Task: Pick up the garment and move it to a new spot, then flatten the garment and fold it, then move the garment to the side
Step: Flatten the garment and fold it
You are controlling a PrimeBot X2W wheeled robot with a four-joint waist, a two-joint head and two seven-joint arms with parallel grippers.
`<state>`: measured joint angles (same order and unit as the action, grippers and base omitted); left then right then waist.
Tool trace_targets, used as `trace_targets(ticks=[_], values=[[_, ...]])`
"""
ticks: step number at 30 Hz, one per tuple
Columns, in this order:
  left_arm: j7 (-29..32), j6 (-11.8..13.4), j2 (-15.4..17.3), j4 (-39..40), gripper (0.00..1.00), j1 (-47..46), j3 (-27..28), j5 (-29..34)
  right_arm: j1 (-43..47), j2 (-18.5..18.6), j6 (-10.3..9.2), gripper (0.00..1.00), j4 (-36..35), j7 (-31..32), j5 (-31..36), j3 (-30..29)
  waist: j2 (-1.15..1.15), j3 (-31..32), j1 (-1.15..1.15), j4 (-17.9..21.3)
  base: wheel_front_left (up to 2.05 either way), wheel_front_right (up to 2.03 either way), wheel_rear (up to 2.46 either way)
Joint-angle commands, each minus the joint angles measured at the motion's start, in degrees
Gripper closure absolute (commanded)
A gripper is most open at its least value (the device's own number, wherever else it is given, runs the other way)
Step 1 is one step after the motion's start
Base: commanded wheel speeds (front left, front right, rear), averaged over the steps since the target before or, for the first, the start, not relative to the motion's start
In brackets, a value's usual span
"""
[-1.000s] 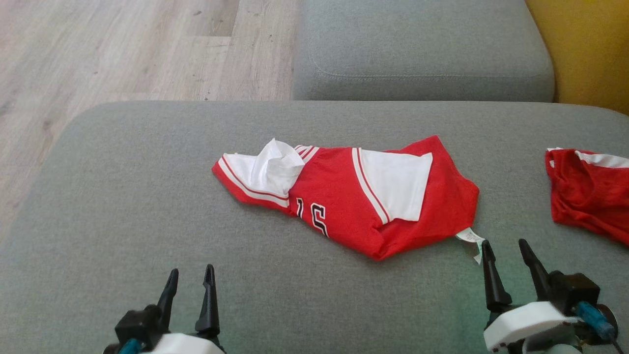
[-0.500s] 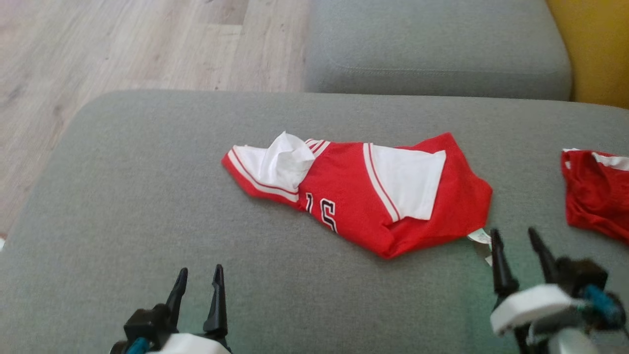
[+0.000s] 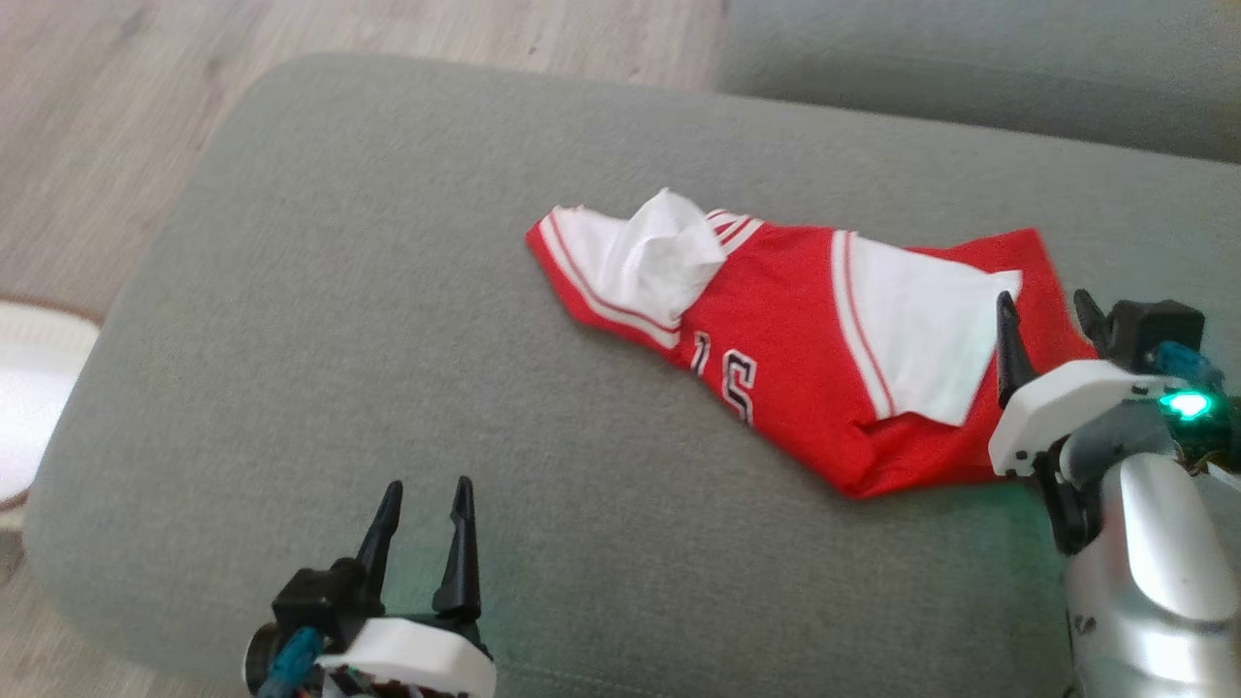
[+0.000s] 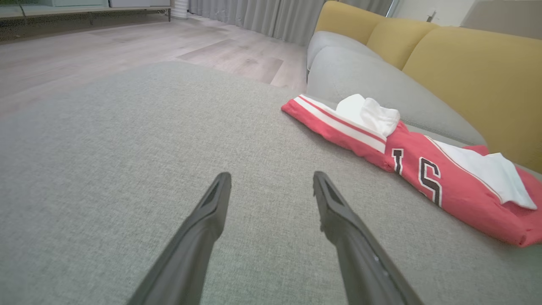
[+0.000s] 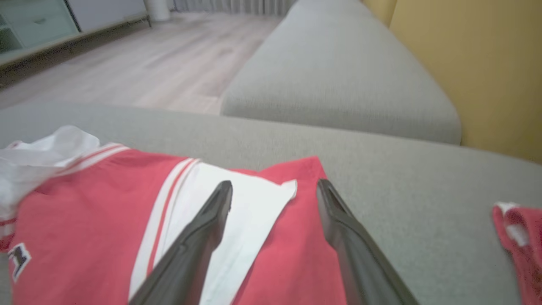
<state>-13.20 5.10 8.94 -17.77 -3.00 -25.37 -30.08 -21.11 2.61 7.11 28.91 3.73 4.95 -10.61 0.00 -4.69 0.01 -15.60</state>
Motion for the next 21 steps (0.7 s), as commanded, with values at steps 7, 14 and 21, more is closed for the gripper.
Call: trace_targets(ticks=[7,14,21], values=[[-1.27,-0.49,-0.83,0.4,0.0,-3.71,1.5,0.85,-6.9,0.33,0.37,0.0,7.25,3.61,2.99,-2.01,0.0,-4.72,-0.01,-4.43,0.0,0.0,0.0],[-1.54,-0.78,-1.16,-0.37,0.0,-3.93,1.58,1.22,-9.26,0.3,0.37,0.0,11.74,3.06,2.81,-2.87,0.0,-5.0,-0.01,-4.62,0.0,0.0,0.0],[-1.64,-0.98,-1.37,-0.63,0.0,-4.39,1.35,1.57,-11.75,0.28,0.37,0.18,15.22,1.21,0.55,-0.81,0.0,-5.3,-0.01,-4.26,0.0,0.0,0.0]])
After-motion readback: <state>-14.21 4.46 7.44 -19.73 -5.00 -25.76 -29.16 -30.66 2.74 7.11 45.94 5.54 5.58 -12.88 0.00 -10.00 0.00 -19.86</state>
